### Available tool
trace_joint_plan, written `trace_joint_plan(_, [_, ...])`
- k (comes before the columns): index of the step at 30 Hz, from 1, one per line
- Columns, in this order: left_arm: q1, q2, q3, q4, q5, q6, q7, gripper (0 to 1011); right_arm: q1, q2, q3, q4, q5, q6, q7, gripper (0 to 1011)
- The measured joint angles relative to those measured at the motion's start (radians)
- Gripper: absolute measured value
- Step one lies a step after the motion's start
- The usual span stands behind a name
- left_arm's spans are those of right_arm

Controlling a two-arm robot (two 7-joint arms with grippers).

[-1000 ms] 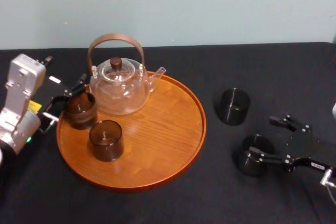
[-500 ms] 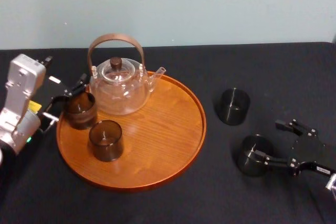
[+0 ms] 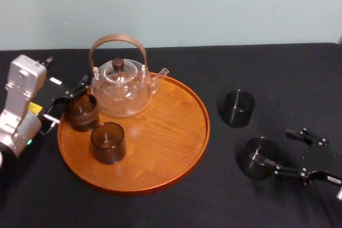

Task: Pick up the glass from the table and place it on the tray.

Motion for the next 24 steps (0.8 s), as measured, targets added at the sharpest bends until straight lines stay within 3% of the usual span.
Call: trace_joint_plan(24, [0.0,0.0,0.0,0.0,0.0,0.0,0.0,1001,0.039,-0.019,-0.037,0.047,0.008,0.055,-0.003,1002])
